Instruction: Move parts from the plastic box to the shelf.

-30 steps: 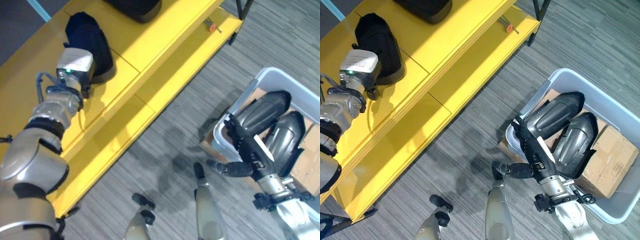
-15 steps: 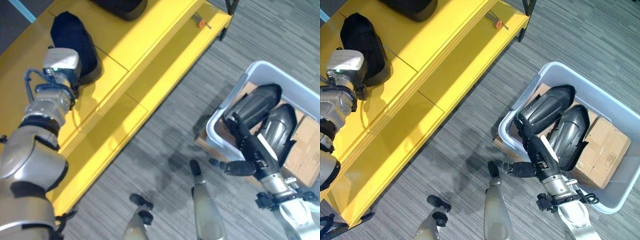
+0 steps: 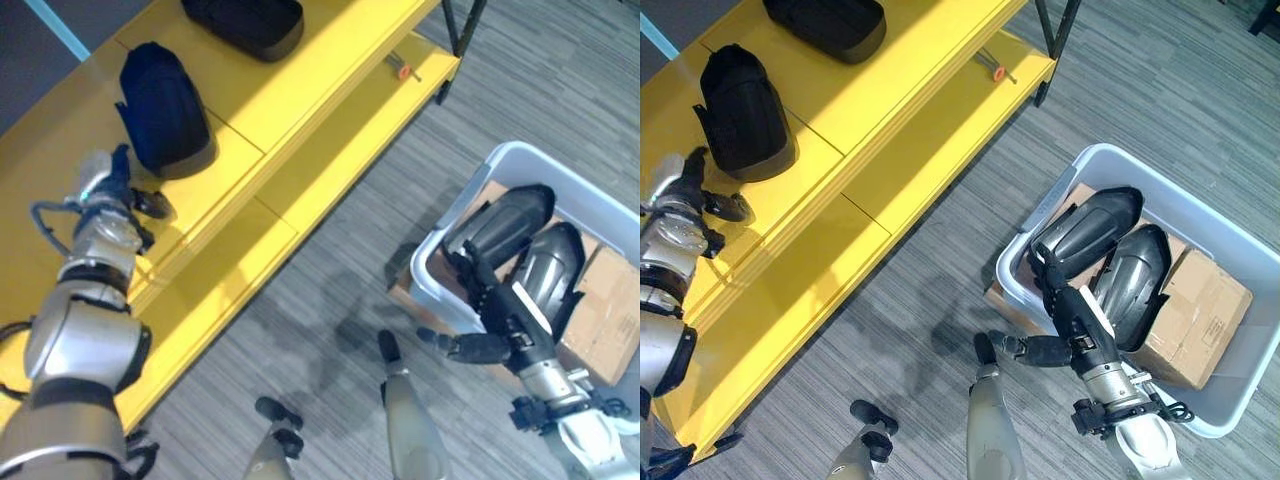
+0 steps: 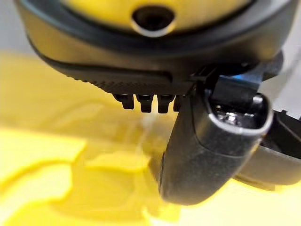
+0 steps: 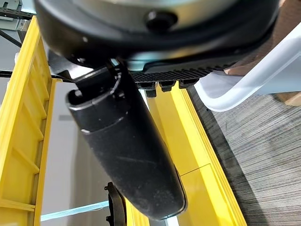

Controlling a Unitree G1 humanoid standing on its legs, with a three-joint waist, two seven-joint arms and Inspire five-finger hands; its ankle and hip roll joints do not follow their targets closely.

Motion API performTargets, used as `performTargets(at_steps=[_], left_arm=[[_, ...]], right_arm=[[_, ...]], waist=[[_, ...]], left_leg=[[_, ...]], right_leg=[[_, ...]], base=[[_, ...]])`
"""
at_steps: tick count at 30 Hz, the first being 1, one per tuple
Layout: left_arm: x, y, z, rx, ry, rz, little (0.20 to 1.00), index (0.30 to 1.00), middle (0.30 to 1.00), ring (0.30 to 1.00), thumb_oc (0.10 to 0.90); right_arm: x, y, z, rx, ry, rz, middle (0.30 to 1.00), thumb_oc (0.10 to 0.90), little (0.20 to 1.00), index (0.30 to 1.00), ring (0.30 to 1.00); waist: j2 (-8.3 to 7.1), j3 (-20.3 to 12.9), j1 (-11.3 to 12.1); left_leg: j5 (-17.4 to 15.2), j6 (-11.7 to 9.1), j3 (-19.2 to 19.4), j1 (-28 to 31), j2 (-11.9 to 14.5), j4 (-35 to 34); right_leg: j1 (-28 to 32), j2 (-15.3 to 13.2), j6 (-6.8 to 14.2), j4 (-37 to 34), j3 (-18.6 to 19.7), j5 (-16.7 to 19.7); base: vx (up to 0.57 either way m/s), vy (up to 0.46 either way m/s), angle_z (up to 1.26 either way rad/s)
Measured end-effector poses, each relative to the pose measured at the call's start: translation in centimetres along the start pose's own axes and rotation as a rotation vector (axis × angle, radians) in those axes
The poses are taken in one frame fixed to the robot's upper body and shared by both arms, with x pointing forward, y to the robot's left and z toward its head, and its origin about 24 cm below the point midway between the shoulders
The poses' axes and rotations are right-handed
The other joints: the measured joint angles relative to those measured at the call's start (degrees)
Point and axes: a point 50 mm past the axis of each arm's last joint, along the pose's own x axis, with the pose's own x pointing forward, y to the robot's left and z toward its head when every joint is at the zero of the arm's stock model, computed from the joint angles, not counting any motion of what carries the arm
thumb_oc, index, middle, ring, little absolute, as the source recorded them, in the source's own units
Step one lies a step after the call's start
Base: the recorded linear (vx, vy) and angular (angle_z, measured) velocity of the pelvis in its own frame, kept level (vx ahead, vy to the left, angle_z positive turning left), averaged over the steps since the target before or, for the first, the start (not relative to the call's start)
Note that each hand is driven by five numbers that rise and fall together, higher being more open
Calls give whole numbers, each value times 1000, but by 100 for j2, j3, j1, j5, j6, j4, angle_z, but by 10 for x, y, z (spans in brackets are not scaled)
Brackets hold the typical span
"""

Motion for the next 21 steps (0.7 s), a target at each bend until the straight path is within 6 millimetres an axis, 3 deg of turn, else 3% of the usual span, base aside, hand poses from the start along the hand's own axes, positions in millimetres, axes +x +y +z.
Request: performTargets(at_steps=[21], left_arm=[[-1,1,-5,-67,18,35,1000,1000,1000,1000,900]], right_arm=[[-2,-2,-1,-31,29,29,1000,900,1000,1000,1000]], waist=[[46,24,103]], left_leg=[[50,42,-20,-53,-8,26]], right_leg=[[-127,19,-28,178,-1,-28]], base=[[0,0,0]])
